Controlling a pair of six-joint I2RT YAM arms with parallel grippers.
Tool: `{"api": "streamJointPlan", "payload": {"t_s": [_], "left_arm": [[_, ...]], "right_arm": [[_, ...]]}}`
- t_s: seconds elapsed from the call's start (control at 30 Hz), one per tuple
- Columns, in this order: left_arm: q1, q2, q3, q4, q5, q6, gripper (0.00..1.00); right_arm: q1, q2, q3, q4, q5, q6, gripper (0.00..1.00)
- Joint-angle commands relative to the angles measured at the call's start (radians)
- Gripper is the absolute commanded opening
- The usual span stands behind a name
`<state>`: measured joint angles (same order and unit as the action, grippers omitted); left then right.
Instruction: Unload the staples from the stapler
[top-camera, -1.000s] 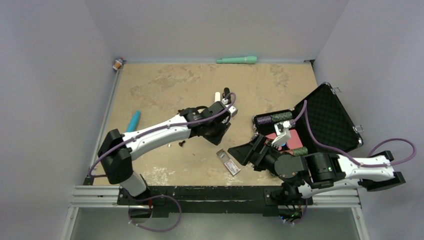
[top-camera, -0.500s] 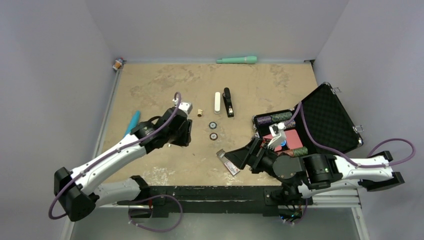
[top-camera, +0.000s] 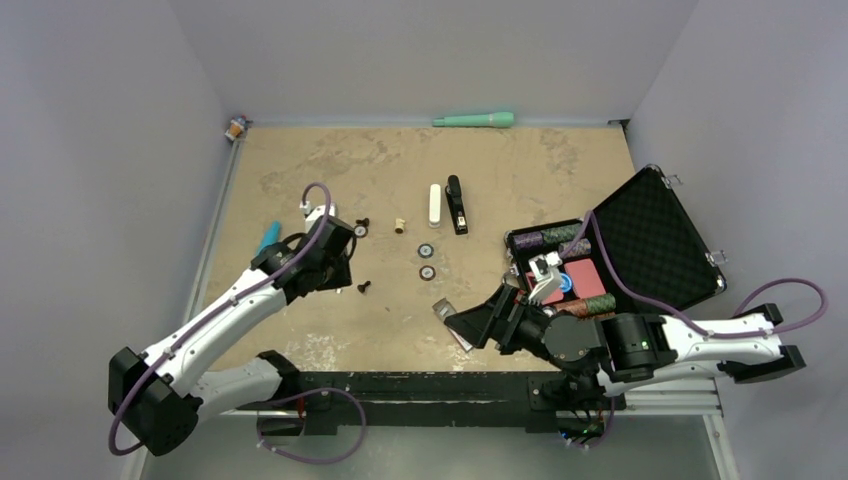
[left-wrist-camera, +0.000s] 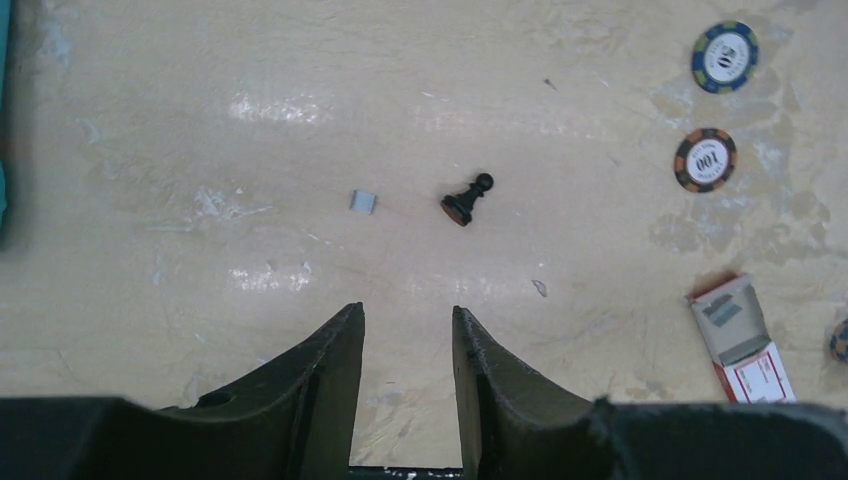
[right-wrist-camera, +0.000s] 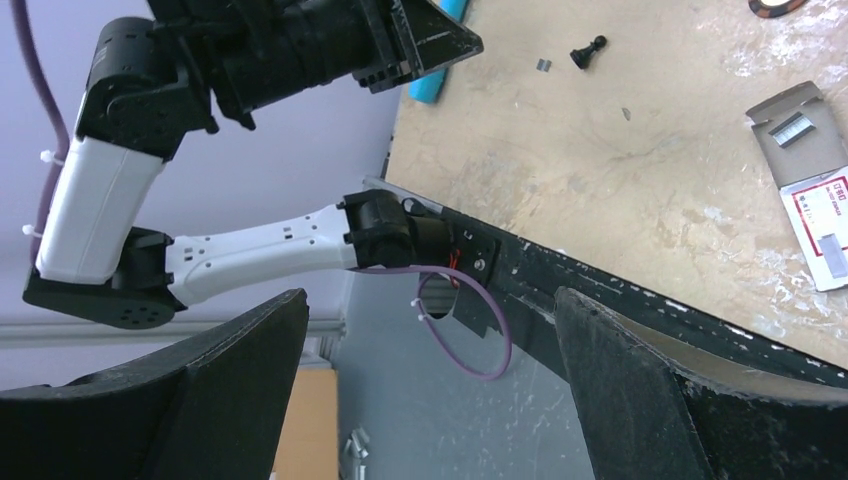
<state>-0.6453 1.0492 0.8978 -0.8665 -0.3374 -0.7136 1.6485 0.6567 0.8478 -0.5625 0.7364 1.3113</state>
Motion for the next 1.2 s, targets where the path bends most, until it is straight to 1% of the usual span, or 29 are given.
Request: {"api": "streamJointPlan", "payload": {"t_s": [0.0, 0.13, 0.27, 0.43, 0.6, 0.83, 1.07, 1.17], "left_arm": [[0.073, 0.044, -0.041, -0.006, -0.015, -0.106, 0.41], [0.136, 0.096, -0.074, 0.038, 0.022, -0.113, 0.41], [0.183, 0.132, -0.096, 0.098, 0.054, -0.083, 0.41], [0.24, 0.199, -0.116, 0.175, 0.114, -0.027, 0.5], [0.255, 0.306, -0.087, 0.216, 0.169, 0.01, 0.54], [0.259, 0.404, -0.075, 0.267, 0.205, -0.018, 0.52], [0.263, 0.44, -0.044, 0.255, 0.183, -0.024, 0.46], [0.262, 0.459, -0.023, 0.243, 0.194, -0.029, 0.42]], "right_arm": [[0.002, -0.011, -0.027, 0.058, -0.021, -0.01, 0.98], [0.003, -0.004, -0.033, 0.065, -0.035, -0.014, 0.97], [0.004, -0.002, -0.043, 0.068, -0.053, -0.005, 0.97], [0.004, -0.003, -0.058, 0.068, -0.071, 0.011, 0.97], [0.003, -0.004, -0.071, 0.07, -0.076, 0.018, 0.97], [0.004, 0.001, -0.069, 0.072, -0.066, 0.017, 0.98], [0.003, -0.003, -0.067, 0.06, -0.064, 0.02, 0.98], [0.003, -0.012, -0.067, 0.059, -0.06, 0.019, 0.98]]}}
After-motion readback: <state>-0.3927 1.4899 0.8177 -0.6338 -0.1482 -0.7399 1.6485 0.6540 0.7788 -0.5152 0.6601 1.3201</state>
